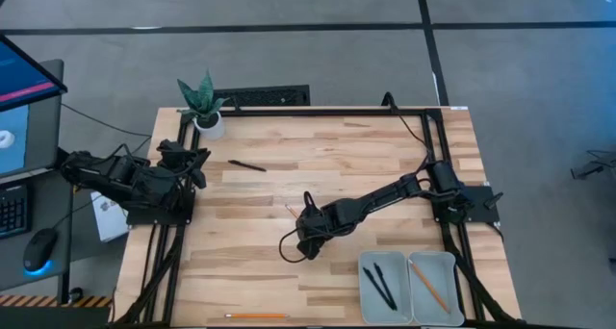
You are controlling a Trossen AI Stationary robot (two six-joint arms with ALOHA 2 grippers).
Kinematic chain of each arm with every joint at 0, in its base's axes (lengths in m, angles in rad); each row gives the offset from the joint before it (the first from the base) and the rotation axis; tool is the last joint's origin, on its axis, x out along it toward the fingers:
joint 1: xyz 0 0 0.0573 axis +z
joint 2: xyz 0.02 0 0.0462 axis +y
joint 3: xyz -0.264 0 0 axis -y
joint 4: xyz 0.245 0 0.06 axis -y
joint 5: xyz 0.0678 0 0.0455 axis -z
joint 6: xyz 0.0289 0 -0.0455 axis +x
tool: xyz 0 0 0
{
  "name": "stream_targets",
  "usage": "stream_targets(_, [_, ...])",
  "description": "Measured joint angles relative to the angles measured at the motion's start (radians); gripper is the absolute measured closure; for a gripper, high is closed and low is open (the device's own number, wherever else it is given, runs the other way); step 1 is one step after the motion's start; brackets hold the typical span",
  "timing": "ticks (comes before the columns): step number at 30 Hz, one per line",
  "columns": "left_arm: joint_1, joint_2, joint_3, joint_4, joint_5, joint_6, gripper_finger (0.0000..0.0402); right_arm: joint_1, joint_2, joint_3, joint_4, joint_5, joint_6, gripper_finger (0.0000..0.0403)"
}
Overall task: Sort pens & pencils
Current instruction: Put the center orange pencil into the bottom right gray bin
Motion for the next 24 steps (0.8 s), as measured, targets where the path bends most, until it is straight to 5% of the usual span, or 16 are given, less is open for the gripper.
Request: stream_targets(24, [0.0, 0.0, 0.0, 0.0, 0.0, 0.0, 0.0338, -0.007, 0.005, 0.001, -0.018, -0.009, 0.016, 0.0306])
